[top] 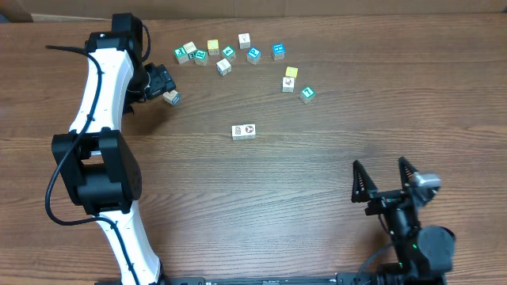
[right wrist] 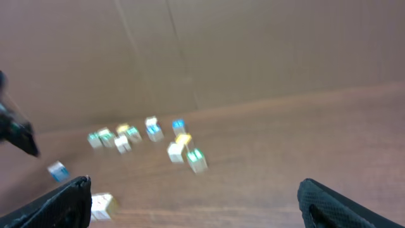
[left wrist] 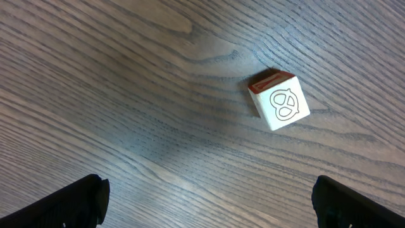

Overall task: Form a horizontal line
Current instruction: 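Open the right gripper and raise it off the rest position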

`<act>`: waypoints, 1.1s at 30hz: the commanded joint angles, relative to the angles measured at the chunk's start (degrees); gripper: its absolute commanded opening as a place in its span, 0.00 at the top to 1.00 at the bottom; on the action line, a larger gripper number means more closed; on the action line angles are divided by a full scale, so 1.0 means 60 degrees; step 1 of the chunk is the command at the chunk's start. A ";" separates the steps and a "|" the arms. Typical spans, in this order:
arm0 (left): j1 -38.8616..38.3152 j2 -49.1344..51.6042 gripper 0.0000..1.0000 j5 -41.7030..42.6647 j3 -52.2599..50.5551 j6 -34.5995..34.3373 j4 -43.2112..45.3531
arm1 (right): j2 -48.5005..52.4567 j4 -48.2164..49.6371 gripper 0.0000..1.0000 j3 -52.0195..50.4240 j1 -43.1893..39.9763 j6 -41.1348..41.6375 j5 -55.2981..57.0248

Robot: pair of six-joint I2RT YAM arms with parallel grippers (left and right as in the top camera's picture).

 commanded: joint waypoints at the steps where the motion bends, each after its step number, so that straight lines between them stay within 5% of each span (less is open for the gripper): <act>1: 0.0007 0.0095 0.00 -0.0047 0.0146 0.0087 0.0015 | 0.0277 -0.0364 0.00 0.1246 -0.0044 0.0157 -0.0098; 11: 0.0007 0.0091 0.00 -0.0047 0.0146 0.0087 0.0015 | 0.2973 -0.2197 0.00 0.4612 -0.0044 0.0113 -0.0962; 21: 0.0007 0.0091 0.00 -0.0047 0.0146 0.0087 0.0015 | 0.7501 -0.5013 0.00 0.7781 -0.0044 -0.0637 -0.1450; 33: 0.0007 0.0095 0.00 -0.0047 0.0146 0.0087 0.0015 | 1.1092 -0.5326 0.00 0.8419 -0.0044 -0.0630 -0.1814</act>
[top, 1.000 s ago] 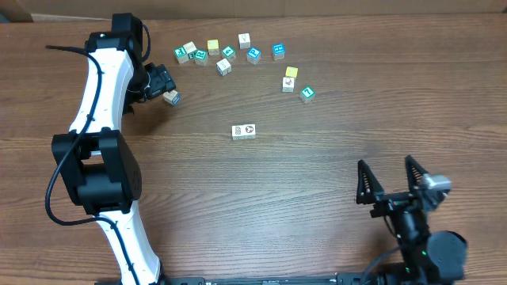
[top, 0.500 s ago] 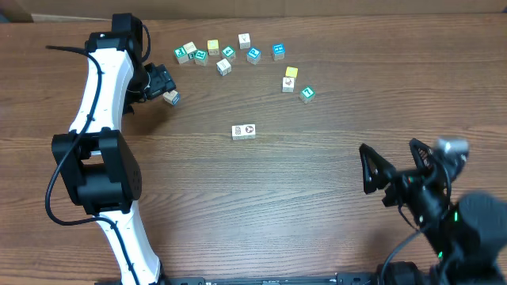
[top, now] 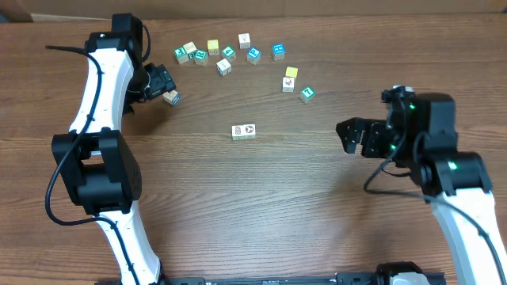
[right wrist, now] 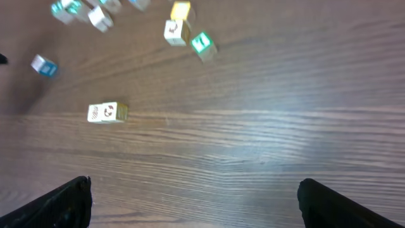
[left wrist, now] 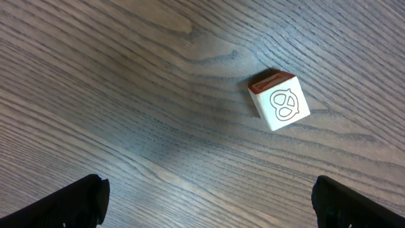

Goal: Form a horizontal line

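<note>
Two small cubes stand side by side as a short row (top: 243,131) at the table's middle, also seen in the right wrist view (right wrist: 107,112). Several loose cubes (top: 228,52) lie scattered along the back, with a yellow cube (top: 291,72), a white cube (top: 288,84) and a green cube (top: 307,94) further right. My left gripper (top: 165,89) is open at the back left. Just ahead of its jaws (left wrist: 209,209) lies a white cube with a pretzel mark and a red top (left wrist: 279,101). My right gripper (top: 346,136) hovers open over the right half, nothing between its fingers (right wrist: 202,206).
The wooden table (top: 261,206) has a brown cardboard wall behind its back edge. The left arm (top: 103,87) reaches along the left side. A blue-faced cube (right wrist: 43,65) lies left of the green cube (right wrist: 202,44) in the right wrist view.
My right arm has moved from low at the front right, facing the back wall, to over the right half of the table, looking down. Left arm and cubes are unchanged.
</note>
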`<act>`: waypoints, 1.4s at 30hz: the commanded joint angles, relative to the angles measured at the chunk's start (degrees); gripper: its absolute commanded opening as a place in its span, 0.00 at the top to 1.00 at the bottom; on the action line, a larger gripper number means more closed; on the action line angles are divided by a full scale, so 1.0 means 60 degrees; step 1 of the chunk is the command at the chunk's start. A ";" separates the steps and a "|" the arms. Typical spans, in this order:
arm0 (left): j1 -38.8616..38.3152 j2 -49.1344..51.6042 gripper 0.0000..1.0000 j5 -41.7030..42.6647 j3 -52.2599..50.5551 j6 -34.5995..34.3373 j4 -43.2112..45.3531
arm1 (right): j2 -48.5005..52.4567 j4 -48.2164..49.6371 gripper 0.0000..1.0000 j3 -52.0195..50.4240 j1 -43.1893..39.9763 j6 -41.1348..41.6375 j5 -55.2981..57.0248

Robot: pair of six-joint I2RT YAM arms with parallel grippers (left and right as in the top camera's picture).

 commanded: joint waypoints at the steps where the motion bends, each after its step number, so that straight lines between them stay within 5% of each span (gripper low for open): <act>1: 0.0007 0.0091 0.00 -0.0047 0.0146 0.0084 0.0007 | 0.0080 0.0280 0.00 0.0299 -0.0044 -0.0106 -0.0350; 42: 0.0007 0.0091 0.00 -0.0047 0.0146 0.0084 0.0007 | 0.0055 0.0809 0.00 0.0288 -0.0044 -0.0109 -0.0339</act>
